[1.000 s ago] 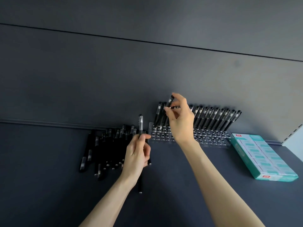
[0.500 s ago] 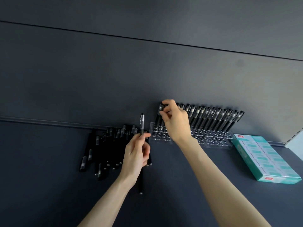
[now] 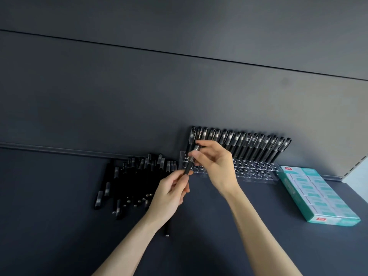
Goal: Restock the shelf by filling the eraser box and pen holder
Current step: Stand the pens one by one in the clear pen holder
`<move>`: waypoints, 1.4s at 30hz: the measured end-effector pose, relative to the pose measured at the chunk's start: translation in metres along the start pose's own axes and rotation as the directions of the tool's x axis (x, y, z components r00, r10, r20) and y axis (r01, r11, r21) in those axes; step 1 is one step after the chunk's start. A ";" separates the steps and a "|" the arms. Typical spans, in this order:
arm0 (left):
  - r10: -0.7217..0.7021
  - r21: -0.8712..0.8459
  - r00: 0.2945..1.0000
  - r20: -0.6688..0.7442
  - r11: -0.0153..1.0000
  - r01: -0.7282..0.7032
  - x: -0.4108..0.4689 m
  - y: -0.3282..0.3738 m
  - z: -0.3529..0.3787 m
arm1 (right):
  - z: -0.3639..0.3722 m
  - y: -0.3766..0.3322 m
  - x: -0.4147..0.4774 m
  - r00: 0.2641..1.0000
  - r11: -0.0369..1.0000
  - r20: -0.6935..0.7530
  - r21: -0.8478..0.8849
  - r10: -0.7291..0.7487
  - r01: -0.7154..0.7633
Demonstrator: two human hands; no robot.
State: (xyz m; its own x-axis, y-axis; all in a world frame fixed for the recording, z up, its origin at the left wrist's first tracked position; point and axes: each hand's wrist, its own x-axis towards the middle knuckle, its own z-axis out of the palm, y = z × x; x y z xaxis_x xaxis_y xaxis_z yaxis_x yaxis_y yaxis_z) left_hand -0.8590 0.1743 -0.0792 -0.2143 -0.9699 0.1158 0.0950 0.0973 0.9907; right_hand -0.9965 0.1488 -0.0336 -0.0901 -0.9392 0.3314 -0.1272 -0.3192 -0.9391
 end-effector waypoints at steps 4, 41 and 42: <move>0.049 0.064 0.999 -0.018 0.997 -0.048 0.000 -0.002 0.000 | -0.005 0.000 -0.008 0.997 0.995 0.080 0.098 0.002 -0.010; 0.170 0.703 0.984 -0.047 0.706 -0.088 0.083 -0.008 -0.018 | -0.007 0.025 0.050 0.934 0.755 -0.038 -0.601 -0.356 0.263; 0.173 0.708 0.984 -0.047 0.700 -0.089 0.083 -0.008 -0.018 | -0.007 0.026 0.049 0.934 0.747 -0.034 -0.611 -0.356 0.262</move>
State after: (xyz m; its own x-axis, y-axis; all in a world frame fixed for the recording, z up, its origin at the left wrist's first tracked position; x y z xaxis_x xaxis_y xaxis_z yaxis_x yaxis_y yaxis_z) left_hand -0.8606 0.0886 -0.0791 -0.1489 -0.9479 0.2818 -0.6028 0.3129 0.7339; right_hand -1.0113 0.0957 -0.0411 -0.0722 -0.7593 0.6467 -0.7221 -0.4075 -0.5590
